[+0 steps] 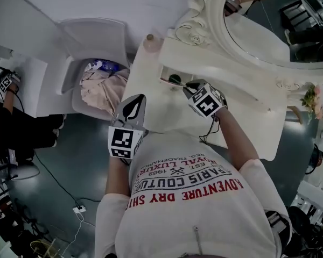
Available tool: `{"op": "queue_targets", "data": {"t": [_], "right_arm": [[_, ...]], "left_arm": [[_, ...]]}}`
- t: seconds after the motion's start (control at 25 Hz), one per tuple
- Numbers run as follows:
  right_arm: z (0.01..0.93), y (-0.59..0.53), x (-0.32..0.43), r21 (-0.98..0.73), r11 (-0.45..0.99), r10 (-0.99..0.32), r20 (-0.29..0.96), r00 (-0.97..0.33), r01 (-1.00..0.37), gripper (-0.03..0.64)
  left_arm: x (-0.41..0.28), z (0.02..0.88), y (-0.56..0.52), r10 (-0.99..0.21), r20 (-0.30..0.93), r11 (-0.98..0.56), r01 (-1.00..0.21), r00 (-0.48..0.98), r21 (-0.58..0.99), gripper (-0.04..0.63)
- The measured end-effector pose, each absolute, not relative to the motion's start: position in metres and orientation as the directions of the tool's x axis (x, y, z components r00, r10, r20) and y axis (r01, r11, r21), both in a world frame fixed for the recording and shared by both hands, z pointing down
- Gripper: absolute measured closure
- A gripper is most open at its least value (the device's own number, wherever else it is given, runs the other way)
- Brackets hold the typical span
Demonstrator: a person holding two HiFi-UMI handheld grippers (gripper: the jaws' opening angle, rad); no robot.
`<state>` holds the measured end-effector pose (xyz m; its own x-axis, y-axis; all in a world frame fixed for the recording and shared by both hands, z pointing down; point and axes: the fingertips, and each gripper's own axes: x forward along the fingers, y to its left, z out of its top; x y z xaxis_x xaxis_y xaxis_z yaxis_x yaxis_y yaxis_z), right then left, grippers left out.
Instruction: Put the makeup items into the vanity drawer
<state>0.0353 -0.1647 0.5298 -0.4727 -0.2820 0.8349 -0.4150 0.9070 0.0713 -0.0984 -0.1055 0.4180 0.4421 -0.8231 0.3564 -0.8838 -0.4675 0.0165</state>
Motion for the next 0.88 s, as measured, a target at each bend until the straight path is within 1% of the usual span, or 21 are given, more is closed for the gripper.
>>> {"op": "queue_targets", "data": {"t": [0.2, 0.32, 0.48, 0.6, 0.72, 0.88], "right_arm": [[0.542, -0.182, 0.023, 0.074, 0.912, -0.263, 0.859, -0.439, -0.403, 0.560], [0.545, -0.191, 0.015, 0.077, 0.909, -0.271, 0.856, -0.441, -0.409, 0.560], [0.544, -0.202, 0.006, 0.092, 0.889, -0.314, 0.834, -0.452, -0.448, 0.558], [0.542, -0.204, 0.002, 0.094, 0.879, -0.332, 0.825, -0.458, -0.467, 0.511], [0.538, -0.202, 0.005, 0.093, 0.864, -0.351, 0.816, -0.459, -0.495, 0.509], [0.519, -0.203, 0.014, 0.078, 0.807, -0.423, 0.768, -0.481, -0.586, 0.509]], "left_arm": [[-0.109, 0.422, -0.104, -0.823, 0.363, -0.464, -0.886, 0.437, 0.015, 0.584], [-0.111, 0.422, -0.104, -0.817, 0.363, -0.475, -0.880, 0.447, 0.015, 0.584], [-0.115, 0.417, -0.105, -0.818, 0.337, -0.491, -0.871, 0.467, 0.016, 0.584], [-0.116, 0.411, -0.105, -0.819, 0.318, -0.498, -0.867, 0.479, 0.021, 0.584], [-0.114, 0.406, -0.106, -0.810, 0.297, -0.533, -0.846, 0.506, -0.013, 0.584], [-0.107, 0.398, -0.110, -0.793, 0.276, -0.570, -0.821, 0.543, -0.023, 0.584]]}}
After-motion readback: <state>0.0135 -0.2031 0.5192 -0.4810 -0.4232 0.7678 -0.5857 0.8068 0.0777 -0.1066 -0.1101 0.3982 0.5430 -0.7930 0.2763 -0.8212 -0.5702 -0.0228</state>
